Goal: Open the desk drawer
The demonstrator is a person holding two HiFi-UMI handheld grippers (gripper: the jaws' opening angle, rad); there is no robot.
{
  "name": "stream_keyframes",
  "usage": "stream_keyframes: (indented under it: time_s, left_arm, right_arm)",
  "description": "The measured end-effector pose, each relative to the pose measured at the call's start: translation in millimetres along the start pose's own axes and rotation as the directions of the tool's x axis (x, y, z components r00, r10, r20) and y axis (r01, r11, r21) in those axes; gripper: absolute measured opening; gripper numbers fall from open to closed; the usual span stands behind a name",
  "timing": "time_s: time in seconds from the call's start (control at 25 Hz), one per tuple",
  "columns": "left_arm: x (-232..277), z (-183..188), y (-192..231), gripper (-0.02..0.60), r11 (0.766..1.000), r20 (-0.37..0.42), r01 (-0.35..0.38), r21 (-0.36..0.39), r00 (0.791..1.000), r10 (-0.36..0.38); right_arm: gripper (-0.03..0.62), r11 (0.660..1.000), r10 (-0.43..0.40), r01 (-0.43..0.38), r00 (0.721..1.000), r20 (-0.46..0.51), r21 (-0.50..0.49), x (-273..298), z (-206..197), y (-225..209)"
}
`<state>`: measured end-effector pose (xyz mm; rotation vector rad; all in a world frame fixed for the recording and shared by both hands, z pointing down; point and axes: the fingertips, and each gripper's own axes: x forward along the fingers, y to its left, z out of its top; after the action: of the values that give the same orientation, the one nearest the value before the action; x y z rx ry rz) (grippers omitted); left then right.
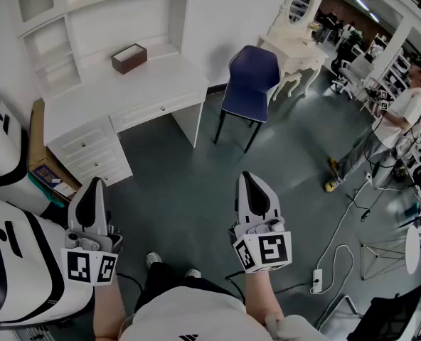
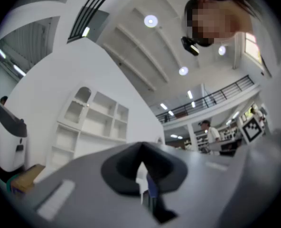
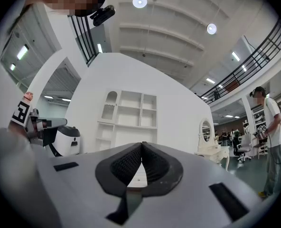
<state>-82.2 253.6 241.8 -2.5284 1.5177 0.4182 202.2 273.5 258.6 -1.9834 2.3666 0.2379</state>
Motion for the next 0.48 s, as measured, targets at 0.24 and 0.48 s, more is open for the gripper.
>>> stream_keyframes:
  time_s: [0.24, 0.48]
  left_arm:
    - [-1.1, 1.2, -3.4, 0.006, 1.0, -0.003, 0.009, 0.007, 1.0, -0.009]
    - [9.2, 1.6, 15.5, 0.006, 1.0, -0.001, 0.009, 0.018, 1.0, -0.009]
  right_arm:
    - [-0.014, 1.0, 0.011, -0.011, 1.0, -0.007, -0.003, 0.1, -1.6, 3.2]
    - [-0.014, 1.0, 0.018, -0.018, 1.0, 0.002, -0.015, 22.2, 1.1, 12.7]
